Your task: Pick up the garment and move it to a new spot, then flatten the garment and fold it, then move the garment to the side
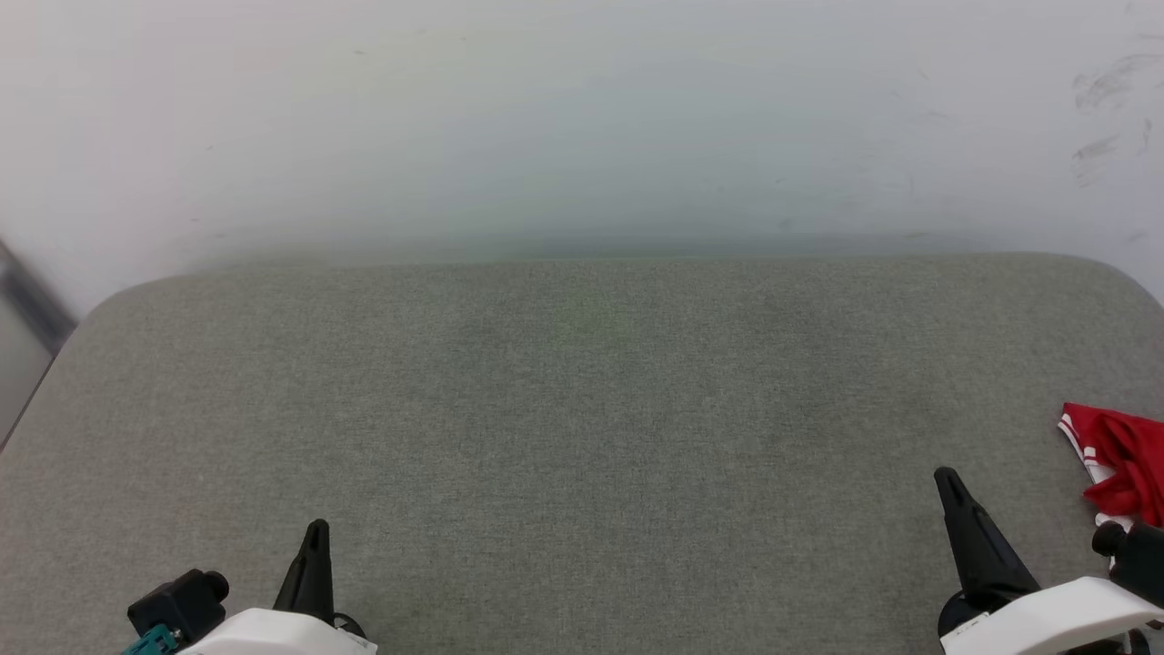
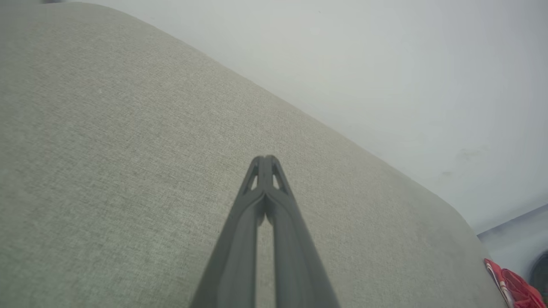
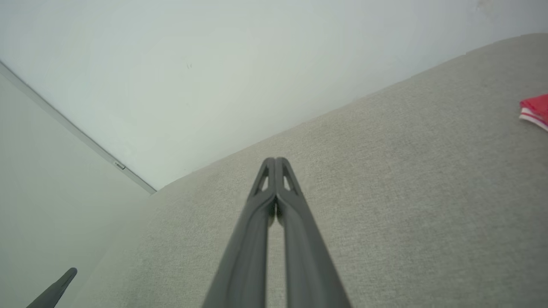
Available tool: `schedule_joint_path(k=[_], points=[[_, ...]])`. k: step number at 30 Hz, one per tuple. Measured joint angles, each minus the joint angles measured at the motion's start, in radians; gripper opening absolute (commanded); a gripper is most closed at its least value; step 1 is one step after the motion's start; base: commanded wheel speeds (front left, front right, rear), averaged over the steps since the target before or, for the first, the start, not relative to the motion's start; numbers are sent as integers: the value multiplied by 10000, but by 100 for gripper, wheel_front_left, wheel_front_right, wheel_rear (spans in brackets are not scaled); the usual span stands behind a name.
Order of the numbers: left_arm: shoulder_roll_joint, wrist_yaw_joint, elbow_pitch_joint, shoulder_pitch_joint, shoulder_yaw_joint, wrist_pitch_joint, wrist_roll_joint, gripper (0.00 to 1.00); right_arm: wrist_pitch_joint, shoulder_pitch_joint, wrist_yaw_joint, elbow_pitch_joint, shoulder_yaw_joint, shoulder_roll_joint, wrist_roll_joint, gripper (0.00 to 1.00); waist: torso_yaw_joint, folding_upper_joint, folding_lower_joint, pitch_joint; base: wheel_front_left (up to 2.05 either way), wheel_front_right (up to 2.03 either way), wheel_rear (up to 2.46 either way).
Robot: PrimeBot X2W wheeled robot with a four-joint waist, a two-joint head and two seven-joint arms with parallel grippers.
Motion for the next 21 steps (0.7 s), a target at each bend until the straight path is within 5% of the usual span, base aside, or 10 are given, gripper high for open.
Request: schedule_joint_path(k=[21], points=[[-207, -378, 127, -422, 428, 757, -2738, 0, -65, -607, 0, 930, -46, -59, 3003, 0, -40, 0, 0, 132, 0, 0, 0]])
